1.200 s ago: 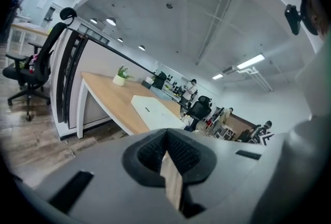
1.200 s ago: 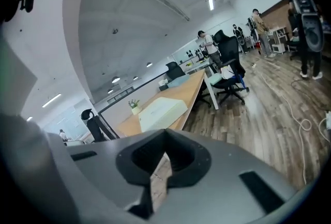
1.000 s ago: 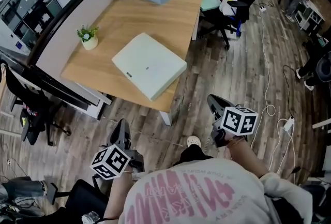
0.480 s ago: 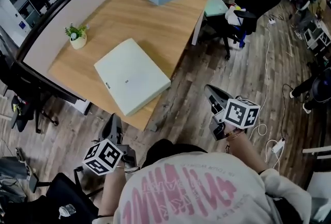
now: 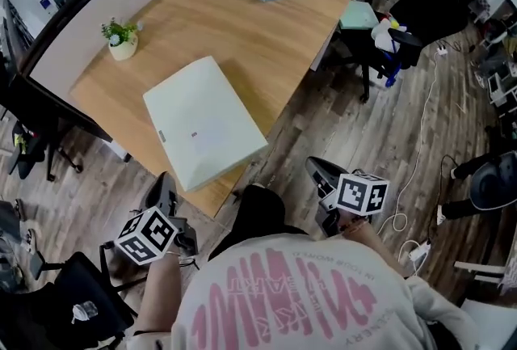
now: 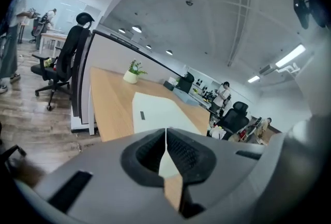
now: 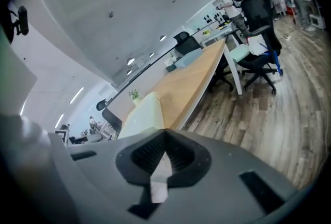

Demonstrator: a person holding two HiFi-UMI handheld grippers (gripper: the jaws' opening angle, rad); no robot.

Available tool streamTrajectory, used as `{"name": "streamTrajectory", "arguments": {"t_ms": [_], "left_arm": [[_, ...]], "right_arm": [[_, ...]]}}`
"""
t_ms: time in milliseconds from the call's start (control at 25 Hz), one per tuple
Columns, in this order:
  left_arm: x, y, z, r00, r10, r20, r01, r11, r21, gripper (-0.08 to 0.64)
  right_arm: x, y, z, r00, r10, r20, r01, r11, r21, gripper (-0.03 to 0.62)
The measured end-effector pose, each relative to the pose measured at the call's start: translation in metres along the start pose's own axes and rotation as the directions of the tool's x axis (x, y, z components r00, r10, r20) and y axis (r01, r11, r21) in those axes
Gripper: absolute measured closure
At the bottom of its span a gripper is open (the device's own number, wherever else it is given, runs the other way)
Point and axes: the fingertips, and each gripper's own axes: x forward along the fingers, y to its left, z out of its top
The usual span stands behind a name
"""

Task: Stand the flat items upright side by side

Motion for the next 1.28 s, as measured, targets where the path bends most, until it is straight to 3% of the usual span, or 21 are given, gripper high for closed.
{"name": "streamTrajectory", "arguments": {"t_ms": [160,280,480,680,800,960,1120,1200,1280], "left_arm": [[0.027,0.015,0.002,0.998,0.060,0.031,-0.058,0.996,-0.073,0.520],[0.048,0.027,0.012,0.996,0.080,0.039,-0.075,0.991,-0.109,0.484],[0.079,0.049,0.031,0.993,0.115,0.009,-0.112,0.977,-0.181,0.393],[0.123,0.067,0.038,0.986,0.143,-0.090,-0.158,0.967,-0.198,0.267],[0.138,0.076,0.032,0.977,0.145,-0.157,-0.177,0.961,-0.212,0.229],[0.151,0.081,0.023,0.969,0.129,-0.212,-0.178,0.956,-0.232,0.167],[0.154,0.079,0.020,0.971,0.130,-0.202,-0.180,0.950,-0.257,0.151],[0.156,0.075,0.020,0.977,0.119,-0.179,-0.167,0.945,-0.281,0.171],[0.159,0.067,0.020,0.981,0.108,-0.160,-0.153,0.939,-0.307,0.239]], "right_arm": [[0.049,-0.014,0.015,0.994,0.008,-0.109,-0.013,0.999,-0.045,0.594],[0.094,-0.002,0.044,0.987,0.085,-0.137,-0.089,0.996,-0.022,0.590],[0.159,0.028,0.091,0.957,0.223,-0.187,-0.218,0.975,0.044,0.506],[0.218,0.046,0.100,0.885,0.327,-0.332,-0.309,0.945,0.109,0.339],[0.242,0.061,0.087,0.838,0.371,-0.400,-0.342,0.928,0.145,0.240],[0.266,0.073,0.064,0.787,0.338,-0.515,-0.352,0.933,0.075,0.094],[0.278,0.077,0.055,0.754,0.267,-0.600,-0.371,0.927,-0.054,0.095],[0.280,0.077,0.051,0.721,0.229,-0.654,-0.391,0.913,-0.111,0.101],[0.284,0.080,0.048,0.689,0.216,-0.692,-0.421,0.896,-0.140,0.101]]}}
